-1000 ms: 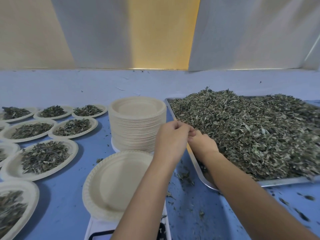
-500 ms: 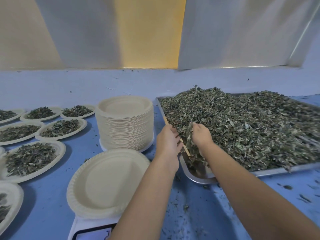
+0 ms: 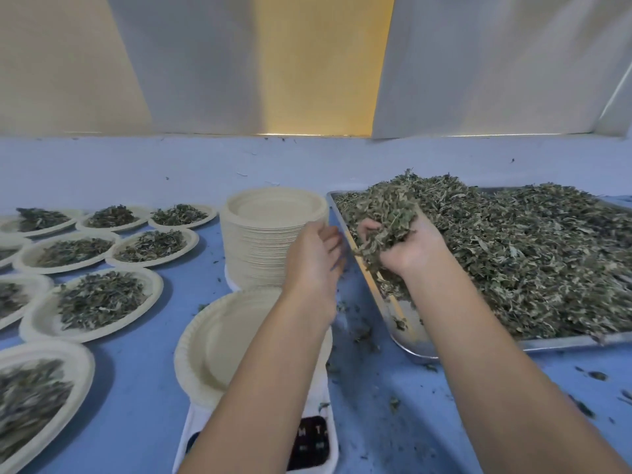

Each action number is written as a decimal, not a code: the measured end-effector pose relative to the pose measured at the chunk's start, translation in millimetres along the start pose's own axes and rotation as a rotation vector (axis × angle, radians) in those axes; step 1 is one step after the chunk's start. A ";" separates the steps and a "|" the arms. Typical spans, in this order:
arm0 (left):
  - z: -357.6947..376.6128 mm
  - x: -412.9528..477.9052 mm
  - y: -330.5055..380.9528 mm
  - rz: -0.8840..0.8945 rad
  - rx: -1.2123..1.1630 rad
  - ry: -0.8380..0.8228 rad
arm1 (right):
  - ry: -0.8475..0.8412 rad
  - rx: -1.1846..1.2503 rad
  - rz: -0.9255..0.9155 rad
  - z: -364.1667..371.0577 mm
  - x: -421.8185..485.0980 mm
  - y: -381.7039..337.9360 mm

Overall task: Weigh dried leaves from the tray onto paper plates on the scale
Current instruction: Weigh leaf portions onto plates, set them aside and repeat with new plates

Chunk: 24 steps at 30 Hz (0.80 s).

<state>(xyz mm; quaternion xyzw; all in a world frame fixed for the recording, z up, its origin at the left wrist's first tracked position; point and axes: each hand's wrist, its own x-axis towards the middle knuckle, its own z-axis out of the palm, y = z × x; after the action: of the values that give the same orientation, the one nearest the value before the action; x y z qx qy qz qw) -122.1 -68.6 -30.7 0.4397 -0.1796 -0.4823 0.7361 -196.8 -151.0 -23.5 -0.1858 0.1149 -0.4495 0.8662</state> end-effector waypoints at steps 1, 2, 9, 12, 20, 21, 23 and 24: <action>-8.3 -3.8 8.1 0.047 0.005 0.017 | -0.063 -0.013 0.021 10.3 -3.7 9.5; -13.1 -7.4 13.3 0.091 0.022 0.029 | -0.102 -0.031 0.027 17.7 -7.9 14.5; -80.2 -25.0 54.1 0.354 0.193 0.230 | -0.168 -0.665 -0.104 43.8 -28.7 80.0; -89.6 -22.5 53.0 0.220 0.135 0.183 | -0.207 -1.149 -0.267 38.7 -26.4 99.6; -95.9 -12.1 47.7 0.021 0.021 0.124 | -0.418 -1.588 -0.423 13.3 -22.5 124.2; -97.1 -11.1 46.2 0.002 0.022 0.126 | -0.415 -1.584 -0.431 11.3 -22.4 125.5; -98.3 -8.7 42.5 -0.011 0.018 0.165 | -0.415 -1.592 -0.476 8.9 -23.0 129.6; -98.5 -7.3 40.4 -0.005 0.017 0.184 | -0.414 -1.608 -0.508 8.1 -23.0 131.9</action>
<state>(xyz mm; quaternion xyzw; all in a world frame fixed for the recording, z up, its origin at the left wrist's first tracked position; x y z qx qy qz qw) -35.4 -9.6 -50.3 0.4888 -0.1140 -0.4402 0.7445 -109.9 -60.8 -71.5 -0.8397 0.1927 -0.3688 0.3490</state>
